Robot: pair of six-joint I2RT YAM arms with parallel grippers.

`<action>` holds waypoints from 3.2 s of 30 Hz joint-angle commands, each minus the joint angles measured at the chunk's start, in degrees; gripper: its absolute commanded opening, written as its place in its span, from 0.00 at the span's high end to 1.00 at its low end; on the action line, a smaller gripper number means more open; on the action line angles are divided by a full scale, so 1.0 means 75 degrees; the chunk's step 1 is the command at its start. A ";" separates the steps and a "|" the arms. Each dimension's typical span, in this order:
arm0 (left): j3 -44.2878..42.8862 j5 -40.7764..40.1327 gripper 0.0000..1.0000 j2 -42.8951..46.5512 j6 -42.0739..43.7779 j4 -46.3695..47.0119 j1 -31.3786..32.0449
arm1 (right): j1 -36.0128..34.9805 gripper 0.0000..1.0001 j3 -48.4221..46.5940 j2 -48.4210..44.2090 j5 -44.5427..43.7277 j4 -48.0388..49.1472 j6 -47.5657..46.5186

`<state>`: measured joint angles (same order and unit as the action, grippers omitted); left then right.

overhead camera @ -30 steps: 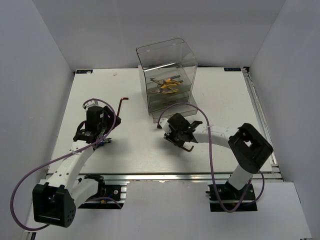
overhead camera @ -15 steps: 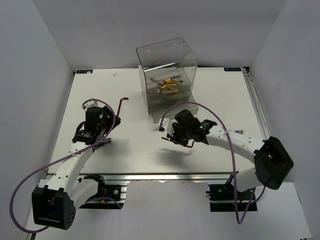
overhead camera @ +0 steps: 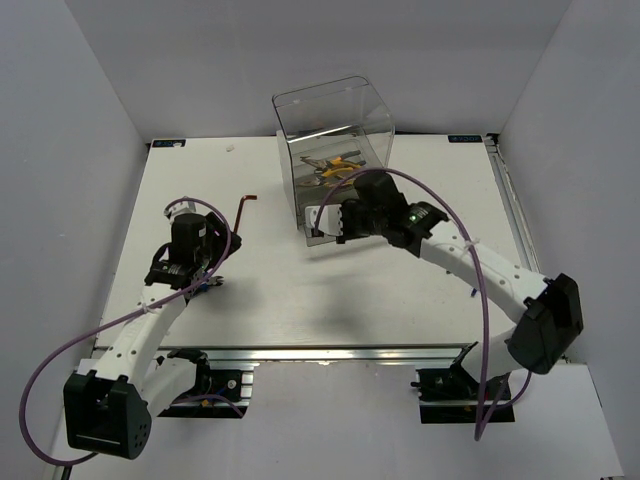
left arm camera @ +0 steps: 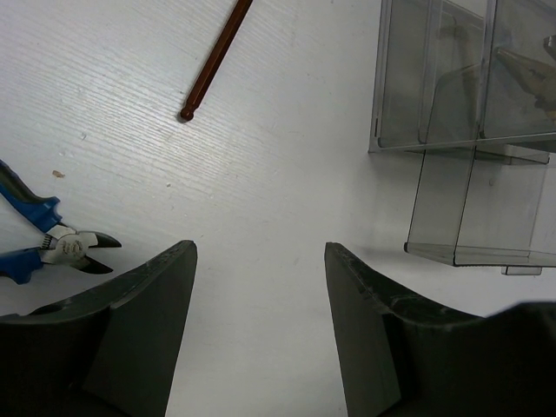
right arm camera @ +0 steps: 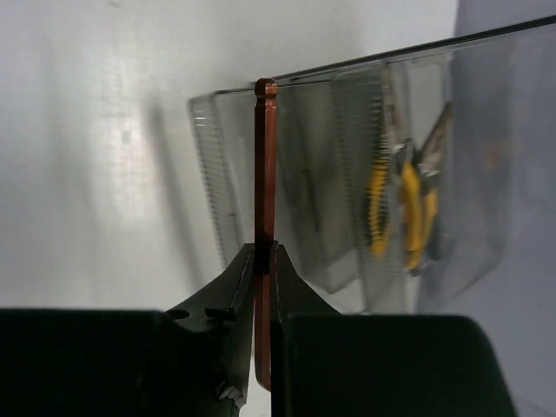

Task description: Sort the tools into containers

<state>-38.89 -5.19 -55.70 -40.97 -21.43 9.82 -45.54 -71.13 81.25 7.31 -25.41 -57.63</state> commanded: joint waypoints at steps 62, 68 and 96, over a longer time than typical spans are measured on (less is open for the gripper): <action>-0.7084 0.0551 0.40 -0.8838 0.4936 -0.2123 -0.0419 | 0.4946 0.32 0.0801 -0.1177 0.5482 -0.1463 0.0676; -0.6651 0.0435 0.50 -0.8815 0.4795 -0.1807 -0.0419 | 0.5099 0.32 0.0813 -0.1213 0.5482 -0.1546 0.0816; -0.1800 0.0177 1.00 -0.2740 0.3120 0.0536 0.0599 | 0.5205 0.33 0.0308 -0.1235 0.5166 -0.1969 0.1004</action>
<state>-55.20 -3.60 -86.59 -14.20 -21.58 11.92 -6.76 -66.67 72.75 46.30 -40.40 -50.78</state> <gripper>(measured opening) 0.156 0.675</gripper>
